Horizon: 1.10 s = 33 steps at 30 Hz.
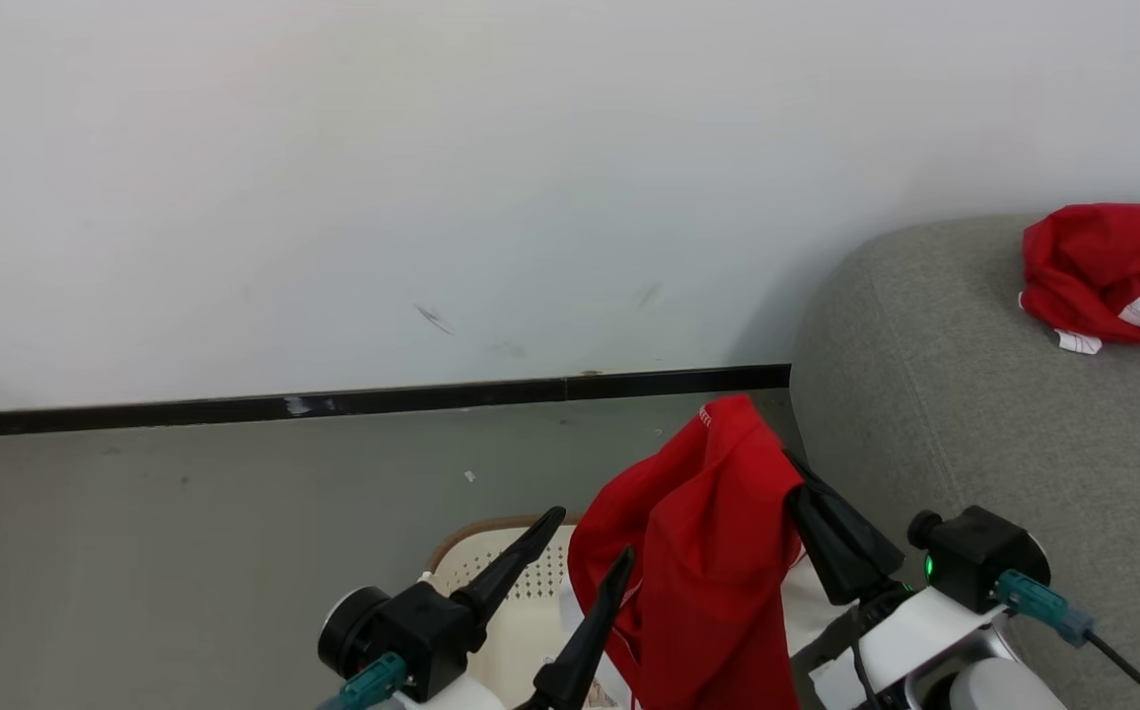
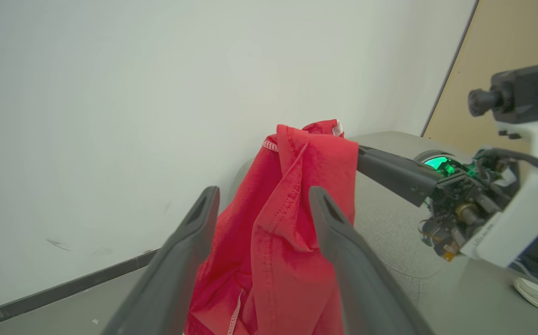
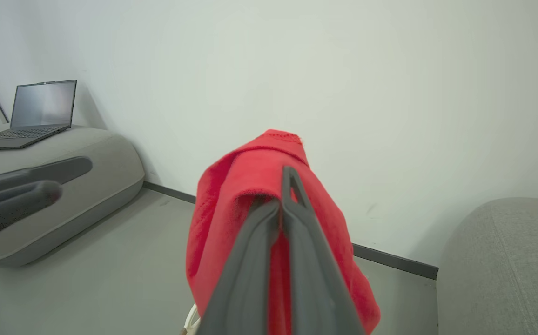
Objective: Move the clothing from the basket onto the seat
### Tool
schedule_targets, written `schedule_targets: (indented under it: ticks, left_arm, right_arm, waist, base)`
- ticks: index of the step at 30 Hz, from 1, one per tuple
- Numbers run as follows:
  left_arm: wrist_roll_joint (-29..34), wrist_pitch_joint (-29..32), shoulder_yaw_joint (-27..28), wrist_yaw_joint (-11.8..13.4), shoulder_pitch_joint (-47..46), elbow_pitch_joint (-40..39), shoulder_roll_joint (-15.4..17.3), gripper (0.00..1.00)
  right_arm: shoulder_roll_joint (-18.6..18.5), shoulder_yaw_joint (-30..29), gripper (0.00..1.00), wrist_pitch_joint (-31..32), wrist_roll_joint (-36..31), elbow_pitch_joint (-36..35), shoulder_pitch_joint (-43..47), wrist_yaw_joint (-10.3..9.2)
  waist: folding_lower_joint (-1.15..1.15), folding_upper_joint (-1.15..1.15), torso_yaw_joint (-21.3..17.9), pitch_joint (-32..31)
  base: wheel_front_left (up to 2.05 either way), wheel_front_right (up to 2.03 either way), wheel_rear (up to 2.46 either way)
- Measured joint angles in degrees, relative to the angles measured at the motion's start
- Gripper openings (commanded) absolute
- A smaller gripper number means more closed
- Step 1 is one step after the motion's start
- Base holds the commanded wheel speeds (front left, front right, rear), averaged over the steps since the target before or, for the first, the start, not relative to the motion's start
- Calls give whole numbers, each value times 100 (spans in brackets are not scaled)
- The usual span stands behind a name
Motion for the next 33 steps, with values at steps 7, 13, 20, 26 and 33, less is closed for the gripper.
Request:
schedule_targets:
  ticks: [7, 13, 20, 26, 33]
  left_arm:
    - [1, -94, -10, -22, 27, 92, 27, 100]
    - [0, -144, -27, -65, 29, 116, 22, 100]
    - [0, -182, -65, -78, 35, 142, 19, 100]
    - [1, -193, -109, -120, 90, 144, 19, 100]
    - [5, -219, -104, -118, 92, 133, 22, 100]
  right_arm:
    - [-76, -310, 0, 0, -10, -121, 163, 0]
    - [-114, -421, 0, 0, -65, -197, 274, 0]
    - [-131, -558, 0, 0, -66, -341, 281, 0]
    - [-182, -745, 0, 0, -65, -427, 281, 0]
    - [-363, -1183, 0, 0, -55, -469, 263, 0]
  waist:
    - [0, 0, -209, 35]
    - [0, 0, -397, 74]
    - [0, 0, -606, 124]
    - [0, 0, -772, 174]
    - [0, 0, -925, 274]
  base:
    - [0, 0, 0]
    - [0, 0, 0]
    - [0, 0, 0]
    - [0, 0, 0]
    - [0, 0, 0]
